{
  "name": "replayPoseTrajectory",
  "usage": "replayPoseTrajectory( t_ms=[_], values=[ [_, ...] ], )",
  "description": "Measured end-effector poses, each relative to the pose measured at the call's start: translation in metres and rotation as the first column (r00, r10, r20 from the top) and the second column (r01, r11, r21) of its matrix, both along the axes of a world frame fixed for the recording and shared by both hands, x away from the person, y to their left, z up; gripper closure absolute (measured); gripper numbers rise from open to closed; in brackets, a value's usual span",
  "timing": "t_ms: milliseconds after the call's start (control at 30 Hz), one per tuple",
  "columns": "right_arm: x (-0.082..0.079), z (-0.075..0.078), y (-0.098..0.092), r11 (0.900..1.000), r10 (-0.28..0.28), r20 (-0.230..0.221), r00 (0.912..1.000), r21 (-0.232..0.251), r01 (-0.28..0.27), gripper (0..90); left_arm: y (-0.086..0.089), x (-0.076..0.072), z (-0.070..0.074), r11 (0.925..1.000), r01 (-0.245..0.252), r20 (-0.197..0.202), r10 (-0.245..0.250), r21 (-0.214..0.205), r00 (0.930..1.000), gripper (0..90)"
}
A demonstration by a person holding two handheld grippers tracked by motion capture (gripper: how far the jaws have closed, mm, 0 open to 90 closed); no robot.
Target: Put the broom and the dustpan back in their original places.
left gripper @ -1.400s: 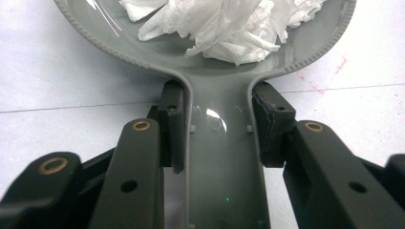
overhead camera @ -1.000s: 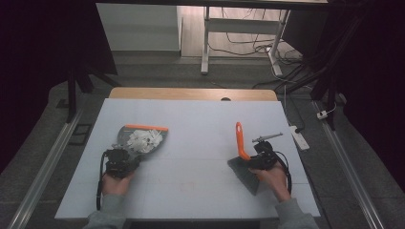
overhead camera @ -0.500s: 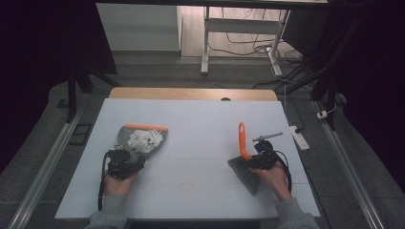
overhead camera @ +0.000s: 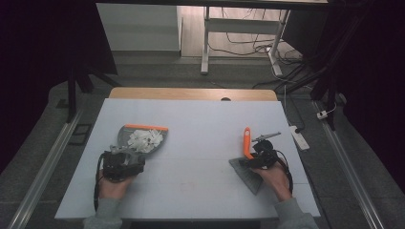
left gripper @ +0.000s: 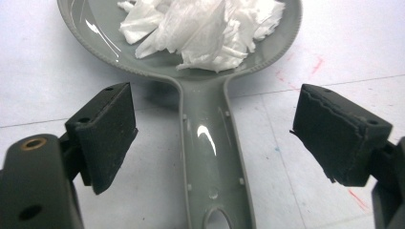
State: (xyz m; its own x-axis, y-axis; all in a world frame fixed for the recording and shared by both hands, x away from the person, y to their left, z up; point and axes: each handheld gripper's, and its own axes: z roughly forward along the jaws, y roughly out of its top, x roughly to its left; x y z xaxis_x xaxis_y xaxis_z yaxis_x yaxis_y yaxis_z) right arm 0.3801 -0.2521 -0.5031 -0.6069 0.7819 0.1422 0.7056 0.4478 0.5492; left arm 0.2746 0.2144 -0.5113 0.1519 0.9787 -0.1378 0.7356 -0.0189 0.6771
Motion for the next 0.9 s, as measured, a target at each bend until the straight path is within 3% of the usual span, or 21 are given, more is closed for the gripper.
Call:
replayPoseTrajectory(
  t_ms=[267,467,633,900],
  values=[
    [-0.003,0.008,-0.003,0.9998,-0.019,0.064,0.9978,0.005,0.018,40.6,0.004,-0.009,0.009,0.9987,0.05,0.045,-0.05,-0.002,0.9977,14.9],
    [-0.014,0.016,-0.006,0.999,0.021,0.124,0.992,0.036,-0.026,42.5,0.009,-0.019,0.016,0.9938,0.111,0.084,-0.109,-0.012,0.9905,18.0],
    [-0.024,0.019,-0.007,0.9948,0.076,0.155,0.9851,0.055,-0.085,43.5,0.011,-0.027,0.018,0.9833,0.18,0.108,-0.176,-0.028,0.9785,20.5],
    [-0.042,0.021,-0.007,0.983,0.149,0.228,0.9621,0.071,-0.169,44.3,0.014,-0.036,0.015,0.9544,0.296,0.11,-0.29,-0.04,0.9506,22.1]
  ],
)
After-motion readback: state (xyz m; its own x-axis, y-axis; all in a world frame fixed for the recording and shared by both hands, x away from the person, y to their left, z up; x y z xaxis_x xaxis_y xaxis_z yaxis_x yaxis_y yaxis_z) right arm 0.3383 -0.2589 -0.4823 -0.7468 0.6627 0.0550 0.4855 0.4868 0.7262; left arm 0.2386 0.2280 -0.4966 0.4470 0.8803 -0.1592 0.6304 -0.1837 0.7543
